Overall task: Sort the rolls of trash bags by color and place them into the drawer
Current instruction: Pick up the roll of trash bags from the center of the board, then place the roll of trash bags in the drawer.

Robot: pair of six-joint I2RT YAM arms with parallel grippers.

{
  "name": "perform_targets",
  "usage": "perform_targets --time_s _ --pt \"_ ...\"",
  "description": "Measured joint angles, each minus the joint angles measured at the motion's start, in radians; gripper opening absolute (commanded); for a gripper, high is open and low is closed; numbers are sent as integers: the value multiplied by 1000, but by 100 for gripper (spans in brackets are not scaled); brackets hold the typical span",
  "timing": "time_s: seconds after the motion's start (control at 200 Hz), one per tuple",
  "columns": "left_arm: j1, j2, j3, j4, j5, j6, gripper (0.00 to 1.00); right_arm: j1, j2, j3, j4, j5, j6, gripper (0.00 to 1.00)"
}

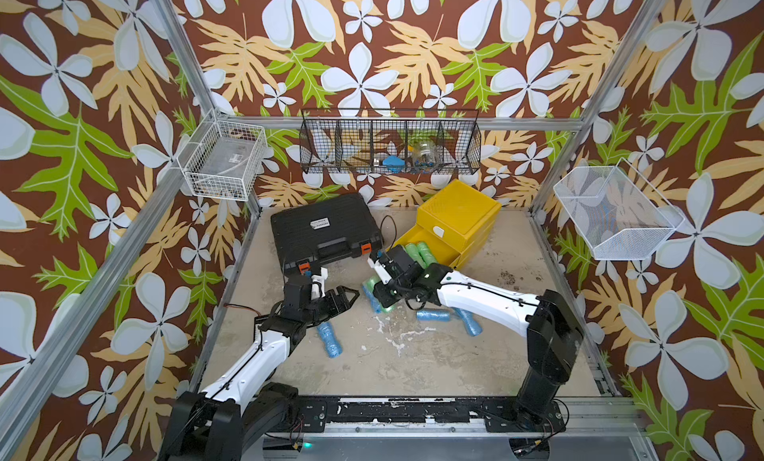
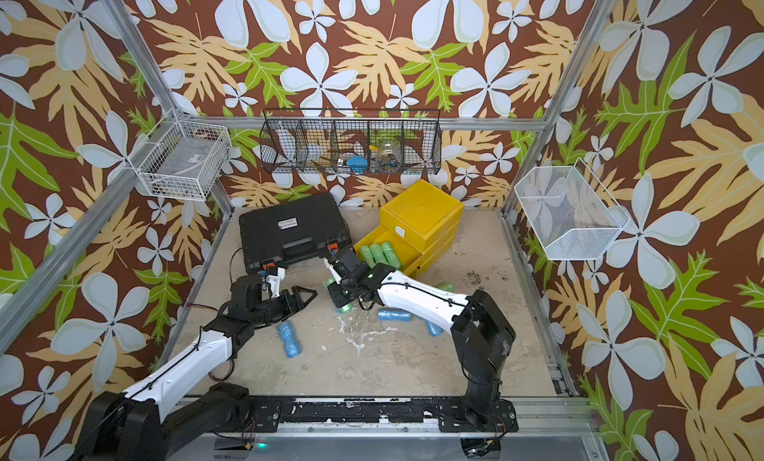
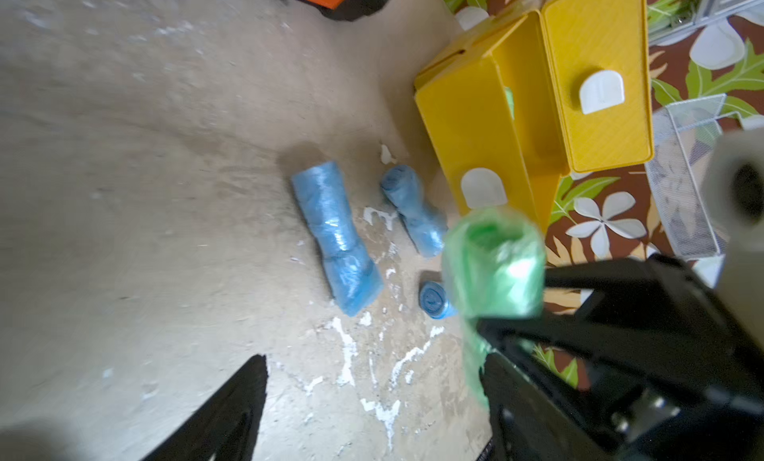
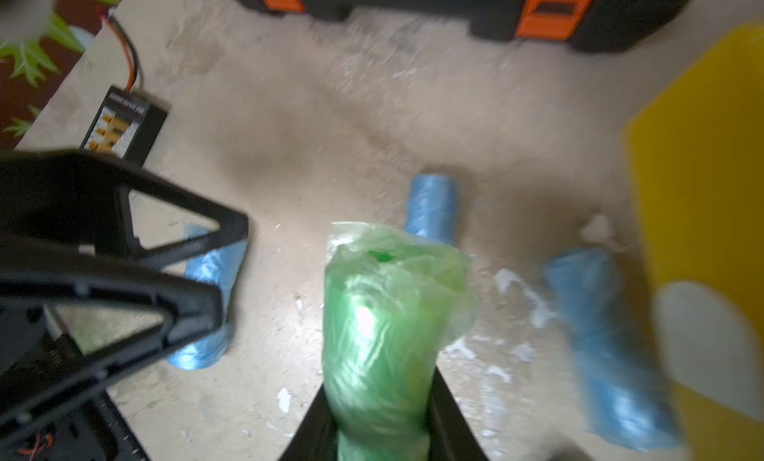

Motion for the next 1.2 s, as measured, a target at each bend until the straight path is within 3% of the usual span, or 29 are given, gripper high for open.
perform_targets --time_s 0.28,0.601,0.841,1.202 --pt "-144 105 90 119 17 -60 84 -169 -29 97 -69 247 -148 31" --pt "-168 119 85 167 23 -103 84 -211 51 122 -45 463 -303 34" --pt "-168 101 69 170 23 -107 84 -216 101 135 -29 544 -348 52" --pt "-168 90 63 170 23 -114 84 -216 63 129 -30 526 -341 53"
